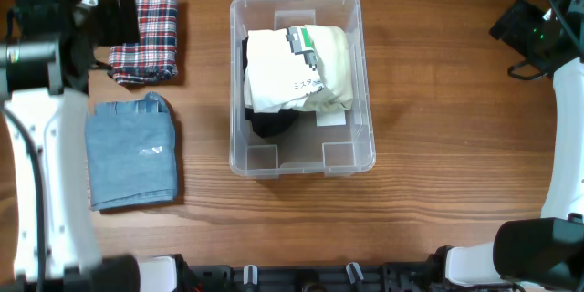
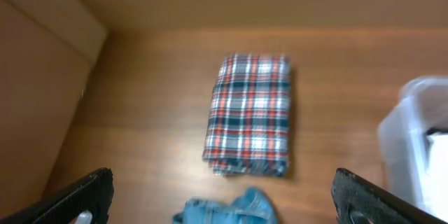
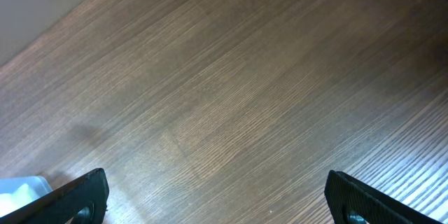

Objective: Pack container
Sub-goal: 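Move the left gripper up to the plaid cloth's top edge, then close the left gripper on the plaid cloth's edge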

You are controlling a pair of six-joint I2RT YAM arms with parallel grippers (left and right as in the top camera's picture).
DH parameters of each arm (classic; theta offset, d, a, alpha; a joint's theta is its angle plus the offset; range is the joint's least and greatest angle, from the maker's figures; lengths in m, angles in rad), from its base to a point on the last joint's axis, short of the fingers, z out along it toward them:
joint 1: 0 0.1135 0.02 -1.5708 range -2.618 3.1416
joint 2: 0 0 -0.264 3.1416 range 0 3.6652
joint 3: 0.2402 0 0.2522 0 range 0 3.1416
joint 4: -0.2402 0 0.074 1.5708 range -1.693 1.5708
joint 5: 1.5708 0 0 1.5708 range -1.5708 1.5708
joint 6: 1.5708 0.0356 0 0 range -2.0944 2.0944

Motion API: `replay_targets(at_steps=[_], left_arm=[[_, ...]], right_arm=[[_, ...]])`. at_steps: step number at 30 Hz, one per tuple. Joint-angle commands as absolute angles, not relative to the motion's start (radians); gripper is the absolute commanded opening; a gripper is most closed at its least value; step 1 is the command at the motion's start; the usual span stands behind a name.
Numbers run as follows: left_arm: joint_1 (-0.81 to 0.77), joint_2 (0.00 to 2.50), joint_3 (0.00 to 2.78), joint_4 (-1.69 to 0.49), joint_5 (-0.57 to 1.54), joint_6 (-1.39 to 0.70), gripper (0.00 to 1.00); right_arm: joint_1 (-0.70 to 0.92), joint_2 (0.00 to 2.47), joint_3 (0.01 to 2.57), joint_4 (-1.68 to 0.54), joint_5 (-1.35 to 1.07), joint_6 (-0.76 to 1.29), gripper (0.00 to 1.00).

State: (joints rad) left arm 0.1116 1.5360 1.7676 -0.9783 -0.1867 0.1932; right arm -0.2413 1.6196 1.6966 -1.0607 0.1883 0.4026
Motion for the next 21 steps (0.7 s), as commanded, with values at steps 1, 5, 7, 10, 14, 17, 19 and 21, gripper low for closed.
replay_targets(at_steps=[1,5,7,10,14,17,19,21], left_arm=[[0.181,1.653,1.783,-1.023,-0.199,0.222,1.00],[0.264,1.742,1.783,-1.008,-0.133,0.221,1.00],[0.306,1.779,1.783,-0.995,-0.069,0.221,1.00],[0.354,1.834,1.783,-0.968,0.004,0.222,1.00],[0.369,1.884,1.783,-0.937,0.056,0.222,1.00],[0.369,1.927,1.783,-0.907,0.088,0.221,1.00],[0.369,1.958,1.783,-0.879,0.115,0.222,1.00],[0.370,1.983,1.783,-0.853,0.151,0.233,1.00]], right_arm=[[-0.246,1.631,1.693,-1.059,0.210,0.395,1.00],[-0.246,1.631,1.693,-1.059,0.210,0.395,1.00],[-0.246,1.631,1.693,-1.059,0.210,0.395,1.00],[-0.246,1.631,1.693,-1.059,0.209,0.395,1.00],[-0.246,1.631,1.693,-1.059,0.210,0.395,1.00],[-0.246,1.631,1.693,-1.059,0.210,0.395,1.00],[-0.246,1.631,1.693,-1.059,0.210,0.395,1.00],[-0.246,1.631,1.693,-1.059,0.210,0.395,1.00]])
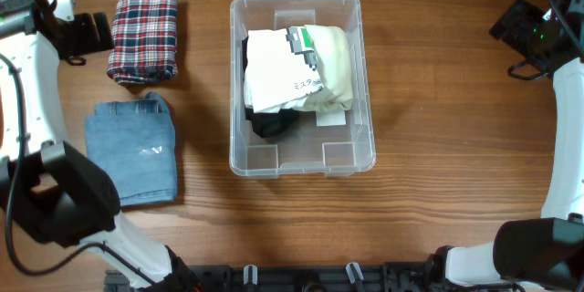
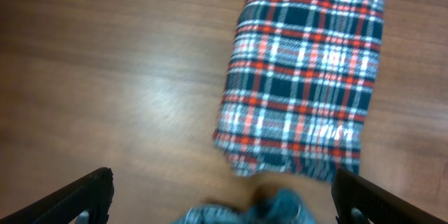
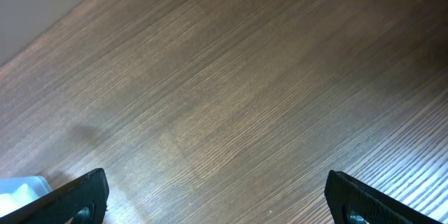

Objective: Pack container
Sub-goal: 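Close the left gripper on the plaid cloth's edge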

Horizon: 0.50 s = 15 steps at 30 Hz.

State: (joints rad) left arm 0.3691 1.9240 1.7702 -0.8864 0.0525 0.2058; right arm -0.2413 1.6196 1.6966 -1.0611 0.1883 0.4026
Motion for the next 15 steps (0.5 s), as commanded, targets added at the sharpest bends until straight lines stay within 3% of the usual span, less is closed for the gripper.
replay_targets(at_steps=[1,15], left_arm=[[0.370,1.997,1.783,-0.836,0.165,0.233,1.00],[0.387,2.172,1.783,-0.664,0.281,0.224,1.00]], right_arm=[[-0.246,1.631,1.693,-1.058,0.210,0.395,1.00],[-0.246,1.631,1.693,-1.059,0.210,0.395,1.00]])
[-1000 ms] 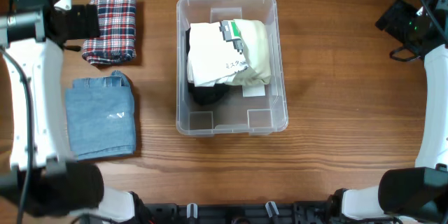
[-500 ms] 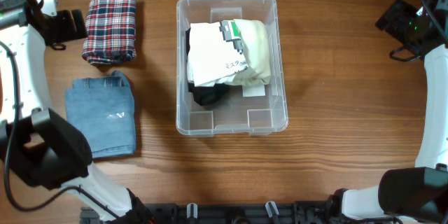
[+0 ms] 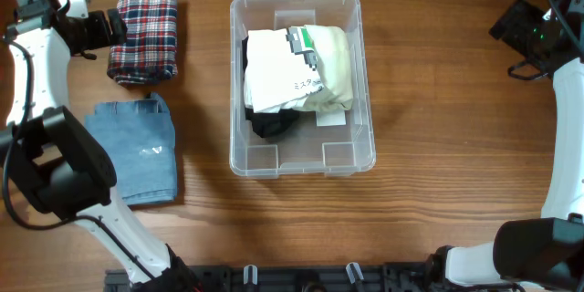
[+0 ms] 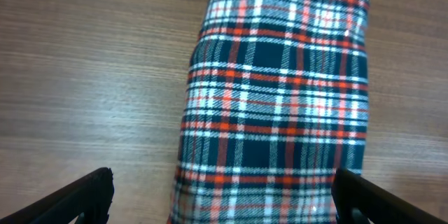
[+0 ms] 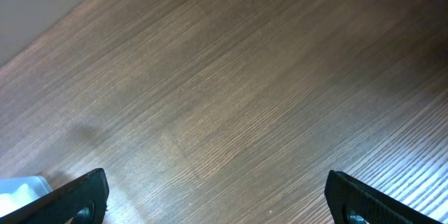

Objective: Pack container
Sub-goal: 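Close the left gripper on the plaid cloth's edge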

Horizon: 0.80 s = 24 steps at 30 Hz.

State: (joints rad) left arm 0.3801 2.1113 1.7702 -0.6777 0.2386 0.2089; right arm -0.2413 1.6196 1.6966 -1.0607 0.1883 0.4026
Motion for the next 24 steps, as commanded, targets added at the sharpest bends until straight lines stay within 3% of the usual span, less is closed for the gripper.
replay_targets(at_steps=[1,24], left_arm=[[0.388,2.181,1.783,-0.661,0.281,0.224,1.00],[0.430,2.341,1.782,-0.657,0.633,0.176,1.00]], right_arm=[[-0.246,1.631,1.693,-1.059,0.210,0.395,1.00],[-0.246,1.631,1.693,-1.059,0.209,0.395,1.00]])
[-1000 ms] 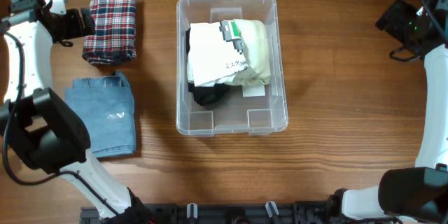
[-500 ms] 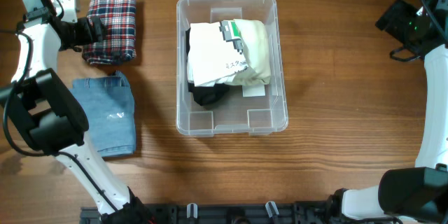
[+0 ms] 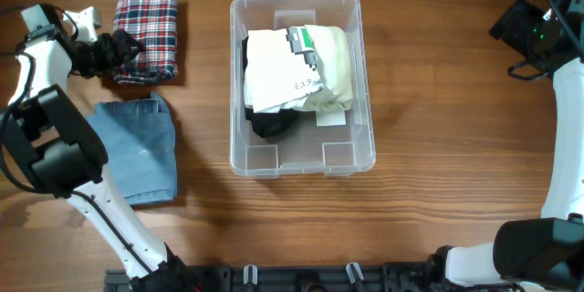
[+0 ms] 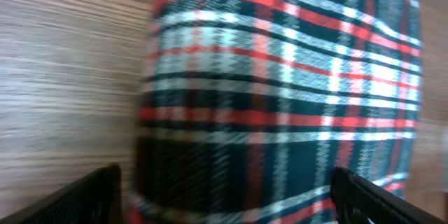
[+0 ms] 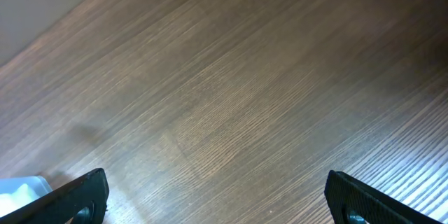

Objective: Pack container
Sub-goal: 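Close the left gripper on the plaid cloth's edge, then lift the plaid cloth and carry it into the container's lower half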

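Note:
The clear plastic container (image 3: 297, 2) stands mid-table and holds a cream and white garment (image 3: 297, 68) over a dark one. A folded plaid cloth (image 3: 151, 23) lies at the far left, with folded blue jeans (image 3: 132, 151) in front of it. My left gripper (image 3: 119, 50) is open at the plaid cloth's left near corner. In the left wrist view the plaid cloth (image 4: 280, 77) fills the frame between my wide-spread fingertips (image 4: 84, 199). My right gripper (image 3: 520, 26) is open, far right, over bare wood (image 5: 231, 98).
A corner of the container (image 5: 21, 185) shows at the lower left of the right wrist view. My left arm (image 3: 41, 64) runs down the table's left side, beside the jeans. The near end of the container's floor (image 3: 301, 141) is bare.
My left gripper has moved from the plaid cloth's upper left edge to its near left corner, much closer: the cloth now fills the wrist view. The right arm is still.
The left gripper first hung high, with the whole plaid cloth small in its view. Then it was left of the cloth, then at its left edge, and now open right against it. The clothes in the container, the jeans and the right arm stayed put.

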You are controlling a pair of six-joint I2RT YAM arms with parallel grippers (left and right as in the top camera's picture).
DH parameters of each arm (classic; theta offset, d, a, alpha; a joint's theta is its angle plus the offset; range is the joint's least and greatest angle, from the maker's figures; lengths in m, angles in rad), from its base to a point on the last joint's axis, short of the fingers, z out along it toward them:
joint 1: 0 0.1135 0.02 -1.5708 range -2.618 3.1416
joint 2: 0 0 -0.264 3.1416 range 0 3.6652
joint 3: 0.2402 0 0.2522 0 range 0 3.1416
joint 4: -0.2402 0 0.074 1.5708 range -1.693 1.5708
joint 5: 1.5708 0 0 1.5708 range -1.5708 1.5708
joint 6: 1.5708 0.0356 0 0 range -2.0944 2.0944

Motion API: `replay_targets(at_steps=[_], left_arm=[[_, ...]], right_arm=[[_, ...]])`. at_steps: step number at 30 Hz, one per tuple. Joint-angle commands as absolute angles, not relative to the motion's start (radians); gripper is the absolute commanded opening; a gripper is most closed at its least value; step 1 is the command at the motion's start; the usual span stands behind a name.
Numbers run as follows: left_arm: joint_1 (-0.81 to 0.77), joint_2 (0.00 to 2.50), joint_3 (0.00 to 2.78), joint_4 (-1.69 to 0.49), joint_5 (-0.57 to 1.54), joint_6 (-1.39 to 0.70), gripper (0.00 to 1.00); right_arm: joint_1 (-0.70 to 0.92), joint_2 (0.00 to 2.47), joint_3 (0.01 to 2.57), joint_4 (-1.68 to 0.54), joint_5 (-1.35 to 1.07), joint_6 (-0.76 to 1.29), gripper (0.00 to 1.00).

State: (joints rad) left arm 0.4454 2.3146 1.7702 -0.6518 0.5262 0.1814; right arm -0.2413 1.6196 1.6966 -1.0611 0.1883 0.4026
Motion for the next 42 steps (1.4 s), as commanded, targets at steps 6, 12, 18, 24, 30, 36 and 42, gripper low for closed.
replay_targets(at_steps=[6,12,18,24,30,36,42], left_arm=[[0.409,2.342,1.782,-0.661,0.636,0.176,1.00],[0.408,2.342,1.782,-0.688,0.639,0.171,1.00],[0.408,2.342,1.782,-0.696,0.639,0.172,1.00],[0.408,2.342,1.782,-0.700,0.639,0.171,0.48],[0.408,2.339,1.782,-0.707,0.641,0.140,0.06],[0.414,2.304,1.783,-0.707,0.738,0.123,0.04],[0.411,2.169,1.783,-0.711,0.802,0.114,0.04]], right_arm=[[-0.246,1.631,1.693,-1.059,0.209,0.395,1.00],[-0.246,1.631,1.693,-1.059,0.210,0.395,1.00],[-0.246,1.631,1.693,-1.059,0.210,0.395,1.00],[-0.246,1.631,1.693,-1.059,0.210,0.395,1.00],[-0.246,1.631,1.693,-1.059,0.210,0.395,1.00],[-0.246,1.631,1.693,-1.059,0.210,0.395,1.00],[-0.246,1.631,1.693,-1.059,0.209,0.395,1.00]])
